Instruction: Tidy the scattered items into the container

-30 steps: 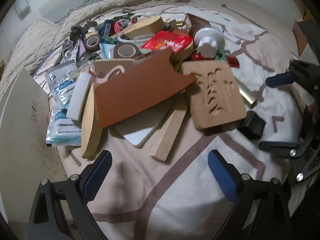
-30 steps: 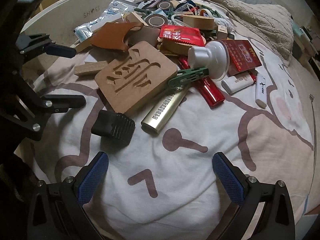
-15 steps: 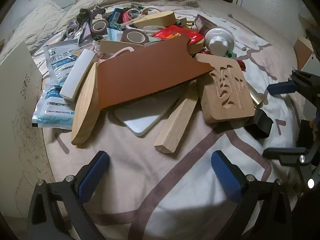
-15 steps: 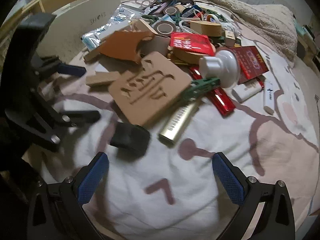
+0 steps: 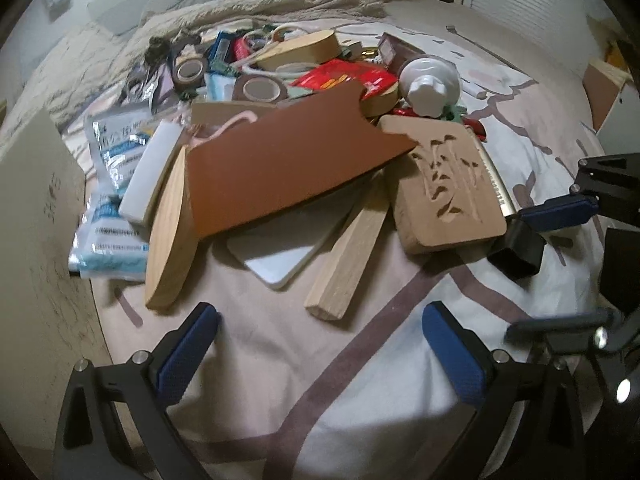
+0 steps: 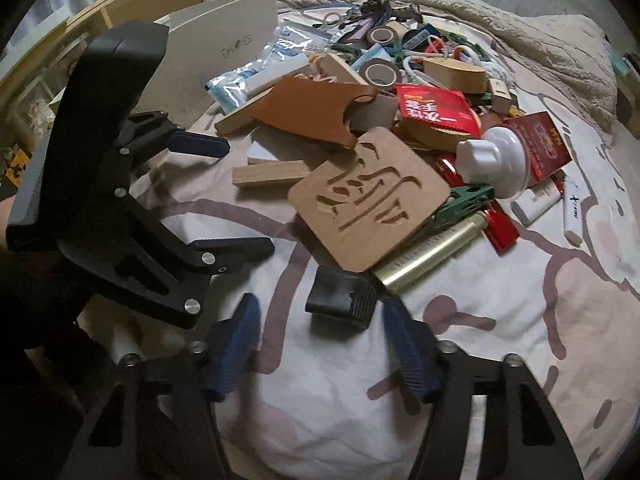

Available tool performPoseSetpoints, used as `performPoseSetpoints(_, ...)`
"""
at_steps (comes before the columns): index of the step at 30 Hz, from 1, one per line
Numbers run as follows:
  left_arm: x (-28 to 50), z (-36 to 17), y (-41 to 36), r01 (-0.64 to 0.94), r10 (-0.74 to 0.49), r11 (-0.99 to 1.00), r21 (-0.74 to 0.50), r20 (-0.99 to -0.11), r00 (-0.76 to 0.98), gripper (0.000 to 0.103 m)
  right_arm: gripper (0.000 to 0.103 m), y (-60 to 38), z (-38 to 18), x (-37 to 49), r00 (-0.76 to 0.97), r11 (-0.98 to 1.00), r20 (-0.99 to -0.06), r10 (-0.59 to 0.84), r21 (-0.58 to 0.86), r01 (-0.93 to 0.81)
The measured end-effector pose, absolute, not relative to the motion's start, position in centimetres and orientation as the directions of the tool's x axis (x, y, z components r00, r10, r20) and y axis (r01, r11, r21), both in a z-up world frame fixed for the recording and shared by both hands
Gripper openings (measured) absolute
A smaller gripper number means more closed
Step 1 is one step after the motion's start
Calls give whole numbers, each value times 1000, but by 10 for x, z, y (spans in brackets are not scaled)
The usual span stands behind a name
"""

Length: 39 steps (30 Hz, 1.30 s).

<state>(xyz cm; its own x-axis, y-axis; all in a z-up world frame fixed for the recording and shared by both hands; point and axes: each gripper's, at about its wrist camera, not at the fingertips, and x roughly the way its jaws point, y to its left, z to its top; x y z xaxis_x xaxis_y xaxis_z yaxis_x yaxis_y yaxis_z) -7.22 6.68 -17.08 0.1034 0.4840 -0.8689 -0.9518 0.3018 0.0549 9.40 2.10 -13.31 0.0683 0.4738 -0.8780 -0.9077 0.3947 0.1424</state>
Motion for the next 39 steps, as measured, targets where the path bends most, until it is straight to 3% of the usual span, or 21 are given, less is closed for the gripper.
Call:
performPoseSetpoints(3, -66, -165, 65, -941, 514, 327, 90, -852, 97, 81, 39, 18, -133, 98, 91, 415, -879, 468, 128, -901)
performPoseSetpoints(7, -60, -161, 66, -933, 530, 338, 120, -844, 83, 70, 35, 14, -131, 101, 81, 419, -876, 475, 144, -896)
performPoseSetpoints(10, -60, -160, 66, -933, 536, 336, 129, -841, 77, 52, 31, 16, -130, 100, 92, 415, -880, 465, 126, -901)
performPoseSetpoints(12, -62, -158, 66, -935, 536, 331, 129, -841, 73, 33, 31, 19, -130, 96, 111, 404, -881, 460, 96, -910)
performPoseSetpoints(15, -62, -156, 66, -935, 529, 334, 123, -845, 77, 21, 31, 19, -129, 93, 113, 390, -878, 465, 88, -916)
performPoseSetpoints(26, -58, -152, 38, -900, 491, 424, 104, -861, 132, 12, 29, 12, -126, 99, 118, 418, -869, 480, 108, -902)
performPoseSetpoints(39, -85, -148, -8, -892, 437, 450, 33, -880, 188, 12, 29, 11, -133, 104, 93, 456, -860, 502, 172, -873)
